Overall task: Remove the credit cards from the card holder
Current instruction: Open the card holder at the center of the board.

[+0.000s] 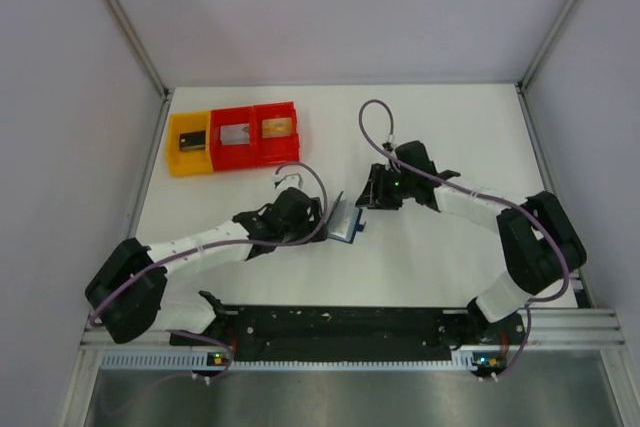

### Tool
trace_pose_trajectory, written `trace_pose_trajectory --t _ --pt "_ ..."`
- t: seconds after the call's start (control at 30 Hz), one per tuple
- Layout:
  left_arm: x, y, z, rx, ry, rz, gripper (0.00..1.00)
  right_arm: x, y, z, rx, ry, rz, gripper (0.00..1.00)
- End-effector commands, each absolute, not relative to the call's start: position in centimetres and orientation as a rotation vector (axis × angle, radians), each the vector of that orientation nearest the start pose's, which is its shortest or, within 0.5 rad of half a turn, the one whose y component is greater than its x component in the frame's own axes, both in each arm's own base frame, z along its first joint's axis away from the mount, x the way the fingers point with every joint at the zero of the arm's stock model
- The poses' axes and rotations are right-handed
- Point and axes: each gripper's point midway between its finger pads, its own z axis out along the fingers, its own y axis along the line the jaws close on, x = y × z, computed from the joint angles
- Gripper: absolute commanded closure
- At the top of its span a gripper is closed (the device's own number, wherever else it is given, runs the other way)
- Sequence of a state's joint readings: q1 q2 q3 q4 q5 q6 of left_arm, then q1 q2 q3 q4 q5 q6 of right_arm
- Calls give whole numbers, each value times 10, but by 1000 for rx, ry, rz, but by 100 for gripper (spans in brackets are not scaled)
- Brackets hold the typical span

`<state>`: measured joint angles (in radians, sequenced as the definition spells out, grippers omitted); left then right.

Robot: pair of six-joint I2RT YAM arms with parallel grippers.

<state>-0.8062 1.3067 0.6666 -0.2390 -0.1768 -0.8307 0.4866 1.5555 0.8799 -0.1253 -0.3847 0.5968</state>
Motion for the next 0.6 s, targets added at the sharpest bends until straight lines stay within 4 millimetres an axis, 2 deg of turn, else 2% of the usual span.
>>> trace_pose_trajectory --t 0.0,0.1,0.3,0.4,0.57 --pt "242 -242 75 -89 2421 -520 21 317 267 85 -41 2469 966 57" --pt "244 -243 72 -89 2422 -512 35 318 274 78 -46 2474 997 57" --pt "241 -246 59 -107 2454 -527 77 320 277 69 -38 2497 997 57" --pt "239 -247 56 -117 2459 -539 87 324 280 68 -43 2497 995 56" --pt "238 -248 56 -120 2461 -552 85 323 285 65 -52 2513 1022 56"
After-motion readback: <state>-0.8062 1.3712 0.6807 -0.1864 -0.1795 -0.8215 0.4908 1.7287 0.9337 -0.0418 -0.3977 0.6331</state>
